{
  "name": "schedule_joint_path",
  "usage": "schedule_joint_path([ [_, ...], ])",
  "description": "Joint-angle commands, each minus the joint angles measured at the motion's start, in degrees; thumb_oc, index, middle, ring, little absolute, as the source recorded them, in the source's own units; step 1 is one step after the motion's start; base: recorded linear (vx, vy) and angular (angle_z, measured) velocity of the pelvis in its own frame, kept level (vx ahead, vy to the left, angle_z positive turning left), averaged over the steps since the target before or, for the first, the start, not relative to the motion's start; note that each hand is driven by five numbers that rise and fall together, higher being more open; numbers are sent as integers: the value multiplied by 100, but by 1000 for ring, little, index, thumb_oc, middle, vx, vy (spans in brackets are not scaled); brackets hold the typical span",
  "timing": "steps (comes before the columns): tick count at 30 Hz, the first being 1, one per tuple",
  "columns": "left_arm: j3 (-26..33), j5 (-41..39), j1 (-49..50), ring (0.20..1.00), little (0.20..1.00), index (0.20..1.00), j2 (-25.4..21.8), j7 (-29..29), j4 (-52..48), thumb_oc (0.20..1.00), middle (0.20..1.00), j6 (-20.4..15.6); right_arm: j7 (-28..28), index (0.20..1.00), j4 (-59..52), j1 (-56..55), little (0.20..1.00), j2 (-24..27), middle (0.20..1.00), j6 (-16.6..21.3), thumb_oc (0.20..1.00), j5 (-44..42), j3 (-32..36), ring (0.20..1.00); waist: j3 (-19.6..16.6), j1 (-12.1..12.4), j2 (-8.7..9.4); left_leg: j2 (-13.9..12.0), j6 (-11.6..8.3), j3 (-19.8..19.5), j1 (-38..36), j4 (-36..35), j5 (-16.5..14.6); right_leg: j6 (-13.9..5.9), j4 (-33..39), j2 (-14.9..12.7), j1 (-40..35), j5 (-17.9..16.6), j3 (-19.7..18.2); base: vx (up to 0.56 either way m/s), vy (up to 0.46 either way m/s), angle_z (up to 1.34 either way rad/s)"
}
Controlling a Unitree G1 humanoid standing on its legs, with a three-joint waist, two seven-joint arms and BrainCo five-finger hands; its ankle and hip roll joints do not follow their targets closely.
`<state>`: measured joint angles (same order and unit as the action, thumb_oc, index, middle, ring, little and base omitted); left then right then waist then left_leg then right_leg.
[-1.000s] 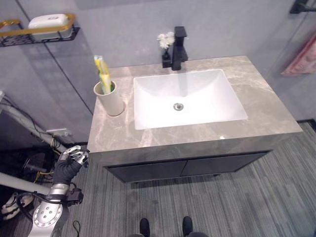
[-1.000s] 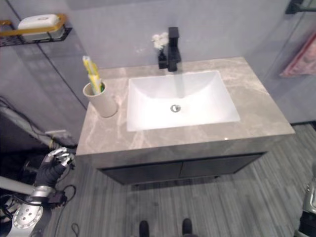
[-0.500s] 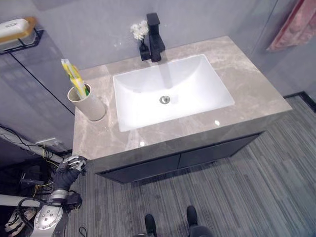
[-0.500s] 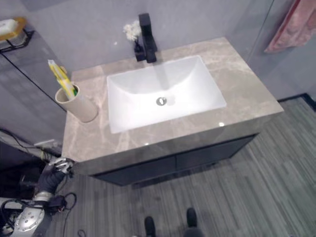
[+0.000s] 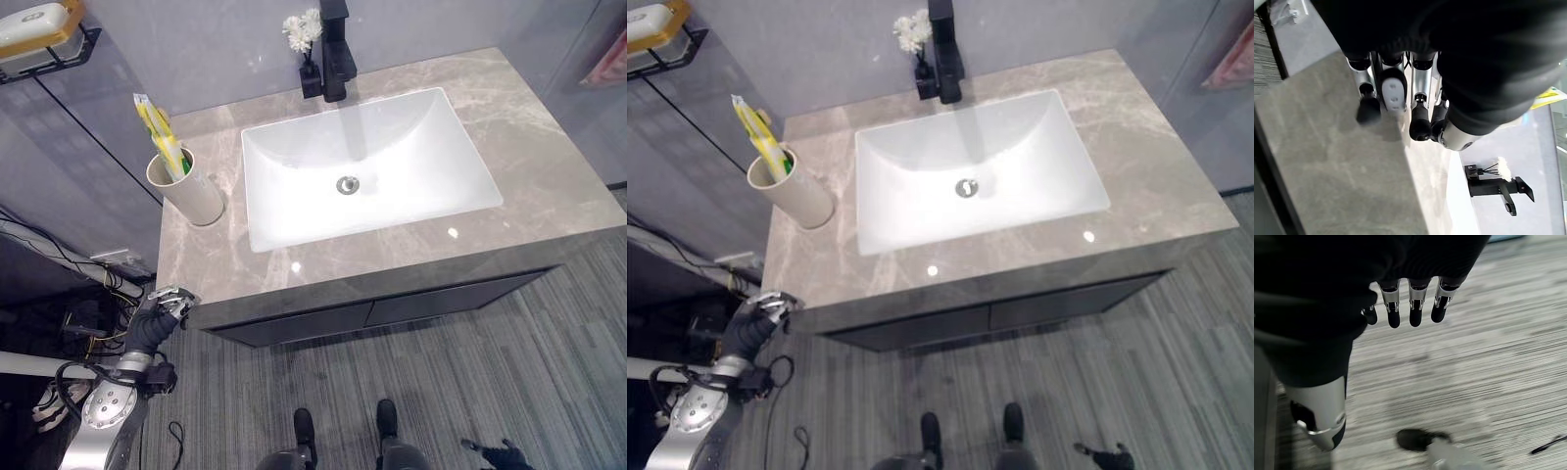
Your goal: Put brush and paste in cup on sink, flatten towel.
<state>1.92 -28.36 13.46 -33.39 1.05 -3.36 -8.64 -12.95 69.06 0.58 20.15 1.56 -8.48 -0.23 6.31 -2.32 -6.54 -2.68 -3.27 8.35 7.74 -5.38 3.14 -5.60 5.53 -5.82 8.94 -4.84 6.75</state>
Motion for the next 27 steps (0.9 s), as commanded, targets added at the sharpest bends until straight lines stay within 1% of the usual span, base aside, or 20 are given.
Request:
schedule_joint_path([
  [1,366,152,-664,200,200,200,-19,200,32,200,200,-298,136,1000,41,51,1000,-102,1000,-17,1000,147,-199,1000,17,-119,93,-502,-616,-110,-225,38,-29,-526,-53,-474,46,4,283,37,-25,-1],
  [6,313,129,-931,200,200,200,-1,263,59,200,200,-307,197,1000,174,87,1000,-152,1000,-117,1000,393,-381,1000,9,-160,86,-505,-611,-80,-289,38,-56,-516,-53,-472,0,34,275,21,-6,-1],
  [8,353,104,-1031,200,200,200,-2,318,28,200,200,-341,143,1000,-169,14,1000,-128,1000,-17,1000,435,-410,1000,29,-204,75,-505,-614,-63,-276,38,-58,-521,-53,-470,25,24,250,0,0,0],
  [9,384,92,-1057,200,200,200,-13,341,24,200,200,-359,119,1000,-202,-29,1000,-123,1000,-24,1000,468,-398,1000,39,-225,66,-505,-614,-51,-268,38,-60,-524,-53,-472,41,17,237,0,0,0],
  [13,377,13,-1228,200,200,200,-35,431,31,200,200,-369,47,1000,-205,-147,1000,-140,1000,-23,1000,340,-219,1000,84,-303,35,-511,-615,-15,-219,38,-57,-526,-53,-464,119,12,196,-4,2,-2],
  [17,350,-94,-1501,200,200,200,-147,566,5,200,200,-418,28,1000,-135,-88,1000,-140,1000,-23,1000,254,-213,1000,134,-335,-3,-513,-619,26,-179,38,-44,-522,-53,-451,195,-2,158,-6,-2,-3],
  [22,581,-433,-1307,200,200,200,-347,495,-330,200,200,-465,28,1000,-120,-85,1000,-143,1000,-10,1000,136,-152,1000,149,-309,-25,-530,-622,58,-164,38,-28,-527,-53,-427,246,-7,111,2,-13,-6],
  [27,737,-704,-1035,200,200,200,-555,341,-638,200,200,-457,37,1000,-13,-85,1000,-137,1000,-55,1000,157,-134,1000,148,-260,-61,-539,-625,54,-211,38,-28,-514,-53,-421,190,27,145,19,-11,-5],
])
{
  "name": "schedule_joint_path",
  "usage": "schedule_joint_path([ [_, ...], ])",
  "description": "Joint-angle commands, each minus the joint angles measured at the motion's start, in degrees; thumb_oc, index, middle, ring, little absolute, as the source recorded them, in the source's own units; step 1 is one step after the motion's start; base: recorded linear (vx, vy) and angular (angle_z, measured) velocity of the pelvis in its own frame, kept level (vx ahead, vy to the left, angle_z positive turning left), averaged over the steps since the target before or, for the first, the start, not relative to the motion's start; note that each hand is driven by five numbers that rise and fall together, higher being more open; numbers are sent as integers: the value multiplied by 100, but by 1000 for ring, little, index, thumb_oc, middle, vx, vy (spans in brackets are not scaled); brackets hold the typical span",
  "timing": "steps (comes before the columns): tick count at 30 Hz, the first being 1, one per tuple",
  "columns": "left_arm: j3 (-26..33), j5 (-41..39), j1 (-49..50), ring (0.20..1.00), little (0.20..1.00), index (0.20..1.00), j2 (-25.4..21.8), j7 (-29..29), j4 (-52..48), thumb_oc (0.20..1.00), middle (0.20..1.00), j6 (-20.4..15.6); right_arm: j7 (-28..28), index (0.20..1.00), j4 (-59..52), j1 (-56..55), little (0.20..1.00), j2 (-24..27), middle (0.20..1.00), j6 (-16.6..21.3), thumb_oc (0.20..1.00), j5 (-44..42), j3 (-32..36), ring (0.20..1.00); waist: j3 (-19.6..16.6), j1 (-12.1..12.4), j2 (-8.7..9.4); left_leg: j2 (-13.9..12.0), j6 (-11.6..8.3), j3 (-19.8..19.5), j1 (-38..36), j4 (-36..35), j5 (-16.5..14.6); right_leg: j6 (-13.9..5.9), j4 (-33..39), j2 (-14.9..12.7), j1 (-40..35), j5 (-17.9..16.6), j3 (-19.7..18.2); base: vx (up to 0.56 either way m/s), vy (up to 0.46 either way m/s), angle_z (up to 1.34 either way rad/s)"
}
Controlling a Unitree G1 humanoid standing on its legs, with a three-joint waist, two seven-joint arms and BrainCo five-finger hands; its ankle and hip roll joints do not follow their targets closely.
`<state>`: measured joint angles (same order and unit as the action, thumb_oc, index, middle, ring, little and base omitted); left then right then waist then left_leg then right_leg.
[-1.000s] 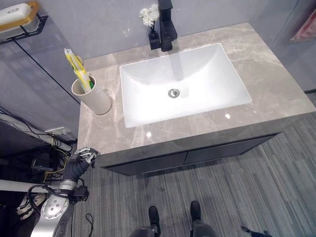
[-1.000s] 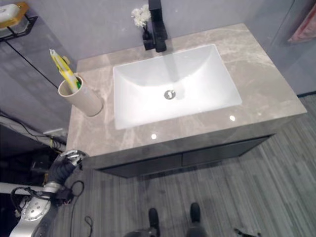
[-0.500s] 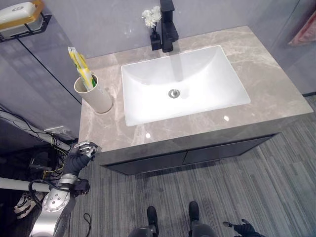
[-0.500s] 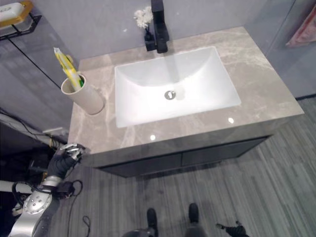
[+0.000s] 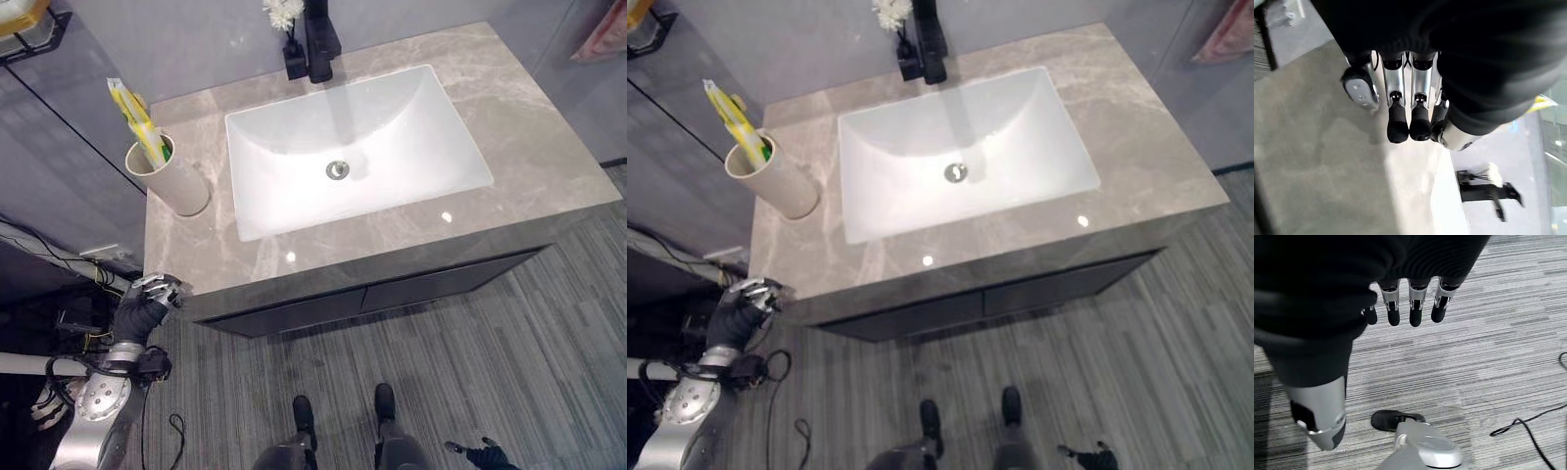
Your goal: Put brush and paste in cup on sink, flatten towel.
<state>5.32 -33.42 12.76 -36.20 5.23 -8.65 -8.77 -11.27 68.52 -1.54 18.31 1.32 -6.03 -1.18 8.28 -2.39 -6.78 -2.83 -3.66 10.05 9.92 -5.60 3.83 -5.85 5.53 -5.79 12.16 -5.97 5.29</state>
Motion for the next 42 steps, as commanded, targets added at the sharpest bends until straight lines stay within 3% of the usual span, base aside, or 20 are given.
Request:
schedule_joint_path([
  [1,528,-268,-806,200,200,200,-407,-125,-328,200,200,-426,-124,1000,124,145,1000,40,1000,-50,1000,-88,-29,1000,-58,-214,-60,-523,-590,-139,-455,60,-97,-482,-53,-422,-183,167,314,0,0,0],
  [7,737,-412,-515,200,200,200,-510,-219,-577,200,200,-436,-97,1000,148,146,1000,24,1000,-36,1000,-96,-55,1000,-63,-155,-75,-522,-590,-153,-472,60,-91,-470,-53,-411,-228,189,350,0,0,0],
  [17,397,-439,-657,200,200,200,-533,-260,-525,200,200,-313,-86,1000,51,183,1000,84,1000,-33,1000,-174,-81,1000,33,-135,-144,-501,-587,-211,-221,60,-36,-491,-53,-439,14,112,370,-7,-1,0],
  [26,-38,-668,-993,200,200,200,-525,-295,14,200,200,-178,-124,1000,171,239,1000,125,1000,-112,1000,-198,-124,1000,111,-229,-186,-504,-602,-165,-37,60,4,-478,-53,-398,291,59,240,0,-2,-2],
  [42,-286,-451,-1793,200,200,200,-613,75,1320,200,200,-118,-244,1000,40,455,1000,149,1000,-135,1000,-421,-167,1000,214,-322,-175,-498,-605,-159,113,60,21,-481,-53,-376,474,39,173,3,-2,-3],
])
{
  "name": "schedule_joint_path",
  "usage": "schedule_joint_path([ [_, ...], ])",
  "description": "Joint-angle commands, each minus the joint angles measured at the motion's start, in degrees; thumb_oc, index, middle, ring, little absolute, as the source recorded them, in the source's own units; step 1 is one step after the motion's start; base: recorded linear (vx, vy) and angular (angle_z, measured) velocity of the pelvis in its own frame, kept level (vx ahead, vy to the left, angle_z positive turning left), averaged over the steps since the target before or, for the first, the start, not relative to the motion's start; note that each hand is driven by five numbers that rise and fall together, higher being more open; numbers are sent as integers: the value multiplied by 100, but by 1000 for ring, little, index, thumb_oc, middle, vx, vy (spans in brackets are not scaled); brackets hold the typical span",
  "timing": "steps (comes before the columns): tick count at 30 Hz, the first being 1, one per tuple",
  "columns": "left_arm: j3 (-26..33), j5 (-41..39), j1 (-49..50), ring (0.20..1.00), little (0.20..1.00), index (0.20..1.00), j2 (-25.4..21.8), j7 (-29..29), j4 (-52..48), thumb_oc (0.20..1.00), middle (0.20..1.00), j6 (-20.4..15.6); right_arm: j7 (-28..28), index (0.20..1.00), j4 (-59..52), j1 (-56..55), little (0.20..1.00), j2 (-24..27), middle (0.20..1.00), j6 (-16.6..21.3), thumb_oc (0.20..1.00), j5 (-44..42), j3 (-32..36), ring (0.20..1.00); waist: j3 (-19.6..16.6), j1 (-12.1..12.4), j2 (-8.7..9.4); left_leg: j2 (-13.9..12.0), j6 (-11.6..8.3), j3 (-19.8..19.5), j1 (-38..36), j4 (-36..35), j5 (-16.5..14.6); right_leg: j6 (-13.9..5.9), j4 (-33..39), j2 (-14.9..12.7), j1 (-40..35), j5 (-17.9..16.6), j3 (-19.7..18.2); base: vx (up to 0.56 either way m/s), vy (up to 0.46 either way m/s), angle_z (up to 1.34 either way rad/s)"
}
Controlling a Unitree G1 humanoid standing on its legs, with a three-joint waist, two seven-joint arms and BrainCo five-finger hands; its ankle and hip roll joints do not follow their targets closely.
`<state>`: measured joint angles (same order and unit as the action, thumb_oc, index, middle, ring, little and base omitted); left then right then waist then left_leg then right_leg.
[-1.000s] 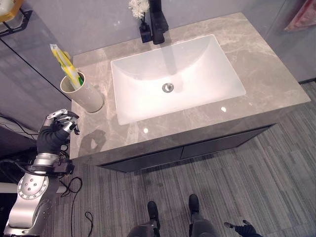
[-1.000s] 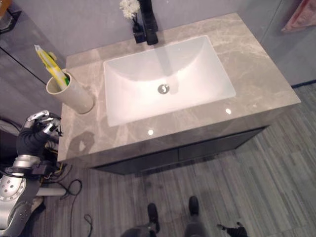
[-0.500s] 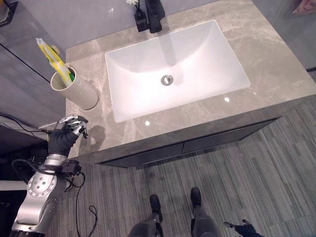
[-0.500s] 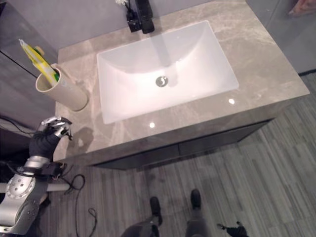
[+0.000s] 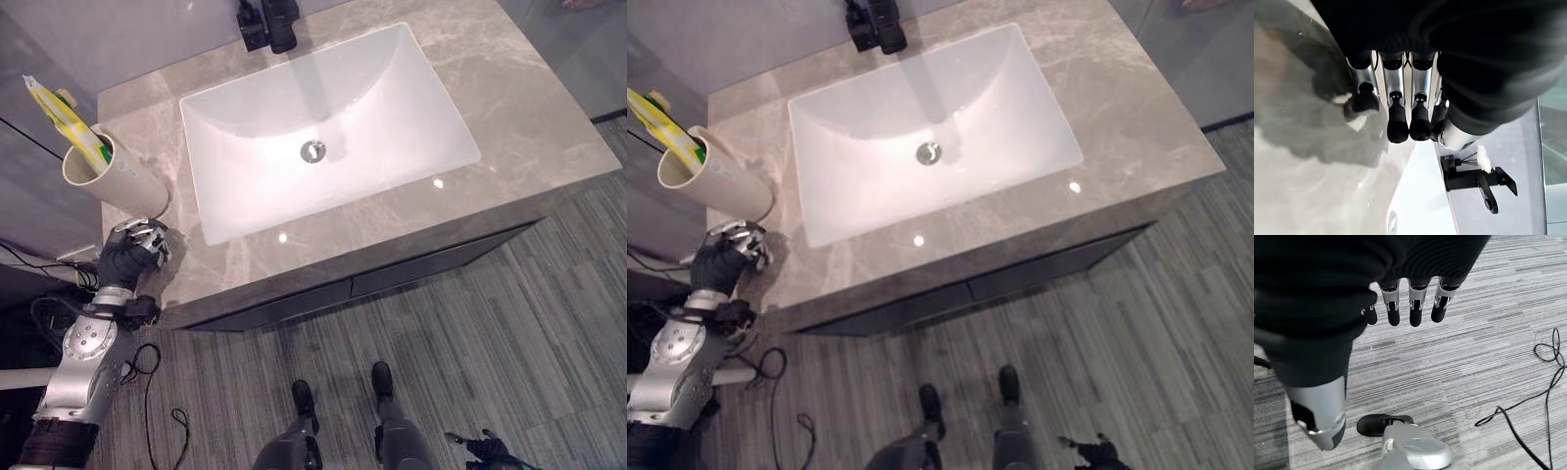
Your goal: Put brush and paste in cup on sink, flatten towel.
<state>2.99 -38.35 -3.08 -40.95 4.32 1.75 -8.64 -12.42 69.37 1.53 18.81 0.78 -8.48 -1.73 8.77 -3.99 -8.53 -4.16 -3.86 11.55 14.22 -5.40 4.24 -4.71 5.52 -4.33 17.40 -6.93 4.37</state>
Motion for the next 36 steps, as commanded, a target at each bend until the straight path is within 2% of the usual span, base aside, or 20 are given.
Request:
schedule_joint_path([
  [1,-53,42,-209,200,200,200,-138,165,280,200,200,-131,-128,1000,-45,147,1000,99,1000,-81,1000,-176,-111,1000,166,-161,0,-365,-584,-308,-318,40,-20,-595,-52,-522,-51,135,264,0,0,0],
  [7,49,71,-384,200,200,200,-93,294,666,200,200,-171,-129,1000,-115,107,1000,62,1000,-99,1000,-74,-215,1000,144,-197,-1,-399,-603,-282,-386,40,-9,-572,-52,-494,-83,162,227,17,2,-1],
  [13,-4,65,-914,200,200,200,-68,546,1244,200,200,-251,-148,1000,-156,88,1000,19,1000,-80,1000,-69,-303,1000,106,-285,73,-455,-629,-255,-426,40,-8,-561,-52,-441,-85,176,203,0,0,0],
  [29,-675,552,-2763,200,200,200,-495,1115,2960,200,200,-390,-226,1000,-93,1,1000,-30,1000,-16,1000,-156,-501,1000,103,-560,232,-544,-679,-121,-432,40,10,-570,-52,-351,44,132,88,3,-4,-3],
  [33,-733,378,-2681,200,200,200,-225,1087,2683,200,200,-459,-245,1000,-72,-3,1000,-60,1000,-25,1000,-160,-550,1000,100,-556,252,-559,-671,-151,-441,40,1,-554,-52,-343,5,156,103,0,0,0],
  [35,-695,355,-2252,200,200,200,-12,901,1924,200,200,-480,-216,1000,-92,23,1000,-31,1000,-46,1000,-125,-534,1000,89,-500,287,-554,-646,-184,-518,40,-34,-535,-52,-345,-123,207,144,0,0,0],
  [36,-692,355,-2248,200,200,200,-12,901,1922,200,200,-479,-216,1000,-92,23,1000,-30,1000,-46,1000,-125,-535,1000,90,-502,286,-554,-646,-185,-520,40,-34,-535,-52,-345,-125,207,145,32,10,6],
])
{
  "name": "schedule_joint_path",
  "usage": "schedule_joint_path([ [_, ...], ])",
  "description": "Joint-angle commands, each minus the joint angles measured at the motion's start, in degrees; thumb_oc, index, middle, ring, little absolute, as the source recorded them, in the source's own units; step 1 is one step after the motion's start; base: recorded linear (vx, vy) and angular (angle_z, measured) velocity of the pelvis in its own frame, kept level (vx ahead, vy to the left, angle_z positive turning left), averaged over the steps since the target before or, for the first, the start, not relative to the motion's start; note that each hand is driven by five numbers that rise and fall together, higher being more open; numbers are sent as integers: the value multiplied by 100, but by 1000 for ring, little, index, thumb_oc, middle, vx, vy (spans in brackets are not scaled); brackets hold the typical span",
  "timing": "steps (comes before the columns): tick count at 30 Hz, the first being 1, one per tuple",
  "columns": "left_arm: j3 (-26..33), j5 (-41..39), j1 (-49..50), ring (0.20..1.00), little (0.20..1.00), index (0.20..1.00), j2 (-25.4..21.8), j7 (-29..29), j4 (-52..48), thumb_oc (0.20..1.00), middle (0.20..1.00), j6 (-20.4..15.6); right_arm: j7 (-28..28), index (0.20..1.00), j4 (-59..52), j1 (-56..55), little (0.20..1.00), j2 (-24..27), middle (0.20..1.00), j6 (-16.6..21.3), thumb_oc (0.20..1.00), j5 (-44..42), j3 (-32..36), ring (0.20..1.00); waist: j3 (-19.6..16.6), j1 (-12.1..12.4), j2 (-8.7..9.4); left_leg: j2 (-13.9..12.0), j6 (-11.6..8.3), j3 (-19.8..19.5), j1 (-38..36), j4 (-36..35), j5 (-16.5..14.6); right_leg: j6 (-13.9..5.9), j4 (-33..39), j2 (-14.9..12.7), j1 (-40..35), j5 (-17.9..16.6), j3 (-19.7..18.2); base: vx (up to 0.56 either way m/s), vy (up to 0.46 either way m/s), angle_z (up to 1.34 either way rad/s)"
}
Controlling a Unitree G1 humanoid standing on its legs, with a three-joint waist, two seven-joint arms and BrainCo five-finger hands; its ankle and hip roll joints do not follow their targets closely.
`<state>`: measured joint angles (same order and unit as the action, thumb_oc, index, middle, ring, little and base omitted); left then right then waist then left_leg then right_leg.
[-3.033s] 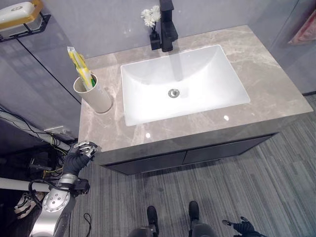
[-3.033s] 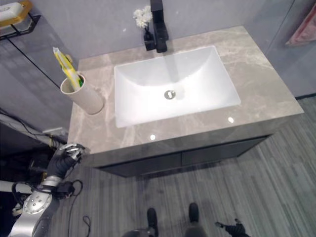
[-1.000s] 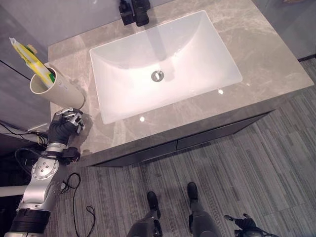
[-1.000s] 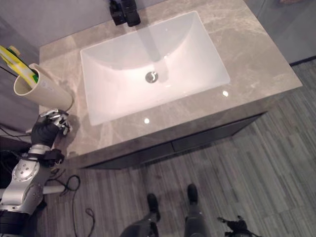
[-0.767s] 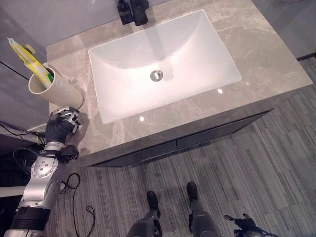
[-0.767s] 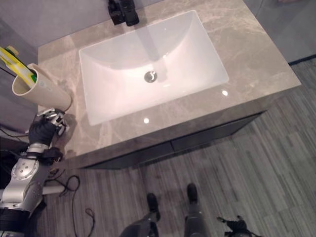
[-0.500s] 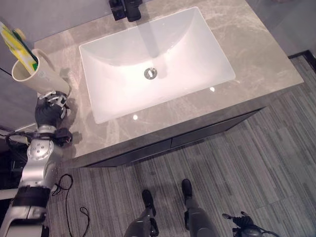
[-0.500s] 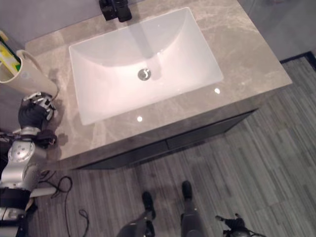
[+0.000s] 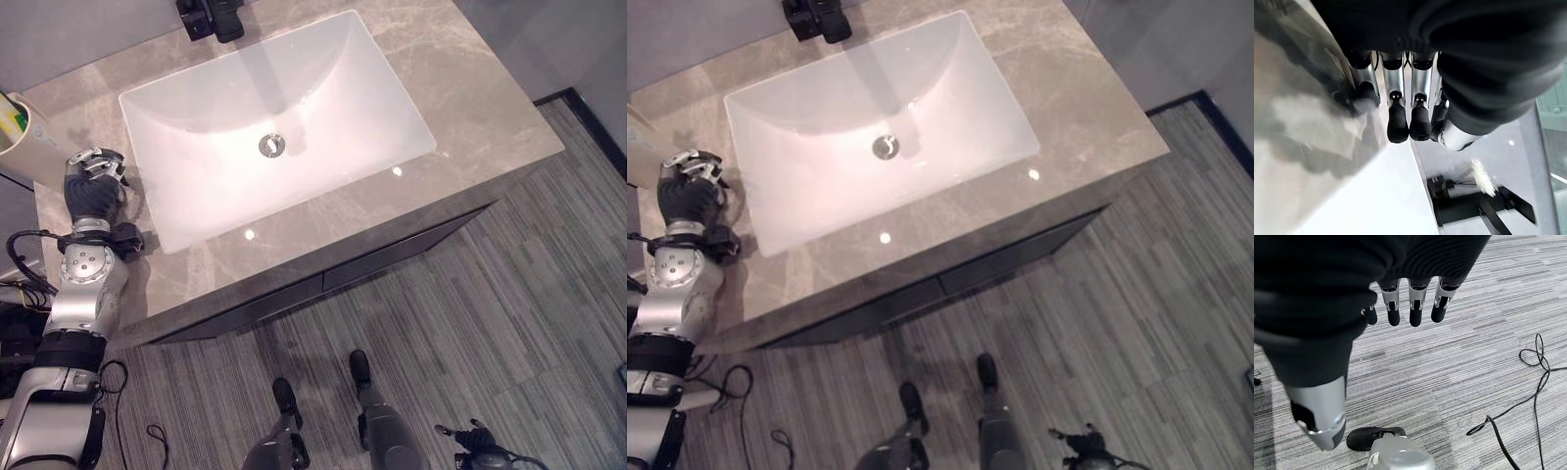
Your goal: Put brush and paste in cup on sink, flatten towel.
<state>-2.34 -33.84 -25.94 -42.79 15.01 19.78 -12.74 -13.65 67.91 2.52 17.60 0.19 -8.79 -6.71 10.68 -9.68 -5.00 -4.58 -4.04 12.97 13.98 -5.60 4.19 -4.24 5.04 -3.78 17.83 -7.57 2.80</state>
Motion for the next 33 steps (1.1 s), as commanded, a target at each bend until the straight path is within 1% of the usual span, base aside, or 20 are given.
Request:
schedule_joint_path([
  [1,-105,-115,345,200,200,200,338,-308,-235,200,200,-71,-69,1000,101,-69,1000,83,1000,-10,1000,-24,-10,1000,-128,109,-32,-515,-612,-322,-561,60,-79,-580,-4,-413,-269,306,331,39,13,7],
  [3,-24,-165,622,200,200,200,437,-422,-547,200,200,-62,-34,1000,122,-84,1000,79,1000,-31,1000,47,-4,1000,-133,134,-17,-517,-603,-314,-632,60,-104,-579,-4,-414,-360,332,356,40,10,7],
  [5,165,-145,1195,200,200,200,529,-693,-1197,200,200,-82,59,1000,105,-79,1000,93,1000,-44,1000,129,73,1000,-170,207,36,-500,-577,-312,-751,60,-142,-569,-4,-414,-539,388,428,43,9,4],
  [7,239,-189,1391,200,200,200,570,-777,-1400,200,200,-92,92,1000,111,-66,1000,102,1000,-55,1000,173,84,1000,-183,229,59,-496,-568,-312,-796,60,-160,-567,-4,-431,-616,404,466,31,19,17],
  [9,466,-277,1900,200,200,200,619,-1040,-2049,200,200,-137,201,1000,99,-116,1000,94,1000,-58,1000,366,90,1000,-249,322,121,-489,-550,-278,-926,60,-217,-547,-4,-459,-821,459,564,36,19,21],
  [12,676,-340,2261,200,200,200,615,-1204,-2360,200,200,-154,263,1000,106,-115,1000,83,1000,-72,1000,510,59,1000,-299,380,157,-474,-534,-274,-1041,60,-257,-537,-4,-465,-993,512,636,29,14,26],
  [14,945,-471,2669,200,200,200,678,-1411,-2646,200,200,-214,371,1000,35,-126,1000,101,1000,-25,1000,664,43,1000,-343,481,232,-427,-504,-259,-1207,60,-262,-516,-4,-486,-1238,572,772,8,37,27],
  [17,1011,-444,2757,200,200,200,686,-1447,-2745,200,200,-221,389,1000,1,-139,1000,126,1000,-5,1000,716,21,1000,-322,498,260,-388,-480,-247,-1250,130,-292,-512,-4,-505,-1311,597,814,-25,30,21],
  [18,1089,-367,2815,200,200,200,685,-1483,-2830,200,200,-277,402,1000,-31,-131,1000,152,1000,7,1000,723,57,1000,-265,566,351,-272,-445,-310,-1050,618,-469,-494,-4,-578,-1421,598,894,-53,16,21],
  [20,1121,-338,2847,200,200,200,700,-1492,-2898,200,200,-303,391,1000,-74,-131,1000,172,1000,20,1000,736,73,1000,-231,582,388,-212,-422,-349,-922,832,-559,-497,-4,-624,-1463,587,942,-93,63,26],
  [21,1157,-287,2852,200,200,200,689,-1502,-2958,200,200,-328,371,1000,-115,-89,1000,212,1000,41,1000,743,93,1000,-197,605,431,-104,-360,-433,-783,1052,-698,-512,-4,-680,-1485,551,984,-110,128,25],
  [22,1201,-277,2912,200,200,200,694,-1528,-3017,200,200,-309,377,1000,-114,-68,1000,224,1000,39,1000,744,125,1000,-218,609,442,-66,-302,-444,-781,1058,-781,-534,-4,-704,-1485,521,984,-77,107,19],
  [23,1206,-276,2920,200,200,200,696,-1528,-3025,200,200,-304,378,1000,-114,-69,1000,225,1000,39,1000,744,122,1000,-218,609,443,-64,-299,-441,-782,1062,-786,-538,-4,-707,-1485,520,981,-17,104,14],
  [24,1242,-218,2984,200,200,200,675,-1529,-3094,200,200,-311,375,1000,-120,-54,1000,232,1000,43,1000,723,160,1000,-211,624,449,-18,-245,-460,-811,1155,-893,-560,-4,-725,-1530,483,966,-39,208,13],
  [25,1285,-164,3090,200,200,200,635,-1560,-3191,200,200,-326,405,1000,-238,-37,1000,235,1000,82,1000,646,234,1000,-226,645,502,121,-121,-524,-791,1355,-1061,-620,-4,-821,-1573,364,915,-49,265,5],
  [27,1293,-164,3151,200,200,200,687,-1540,-3180,200,200,-314,342,1000,-370,-103,1000,229,1000,108,1000,508,425,1000,-239,627,544,235,14,-508,-878,1408,-1212,-671,-63,-912,-1599,304,856,-30,265,-8],
  [30,1301,-83,3224,200,200,200,682,-1519,-3234,200,200,-268,276,1000,-484,-156,1000,154,1000,176,1000,-5,878,1000,-272,536,577,392,189,-471,-878,1567,-1324,-743,-322,-1093,-1514,230,677,-18,221,-14],
  [31,1298,-83,3224,200,200,200,680,-1518,-3236,200,200,-266,276,1000,-489,-161,1000,153,1000,173,1000,-7,880,1000,-280,538,580,398,194,-471,-867,1574,-1327,-748,-336,-1102,-1500,237,674,-39,256,-15],
  [32,1261,-6,3183,200,200,200,570,-1546,-3234,200,200,-230,277,1000,-653,-238,1000,163,1000,208,1000,-66,977,1000,-259,473,575,511,310,-509,-921,1635,-1450,-803,-709,-1217,-1346,120,503,-34,178,-6],
  [33,1262,-5,3178,200,200,200,567,-1545,-3233,200,200,-231,277,1000,-655,-235,1000,160,1000,206,1000,-66,979,1000,-271,476,588,526,314,-502,-901,1623,-1421,-804,-708,-1230,-1318,105,494,-47,273,7],
])
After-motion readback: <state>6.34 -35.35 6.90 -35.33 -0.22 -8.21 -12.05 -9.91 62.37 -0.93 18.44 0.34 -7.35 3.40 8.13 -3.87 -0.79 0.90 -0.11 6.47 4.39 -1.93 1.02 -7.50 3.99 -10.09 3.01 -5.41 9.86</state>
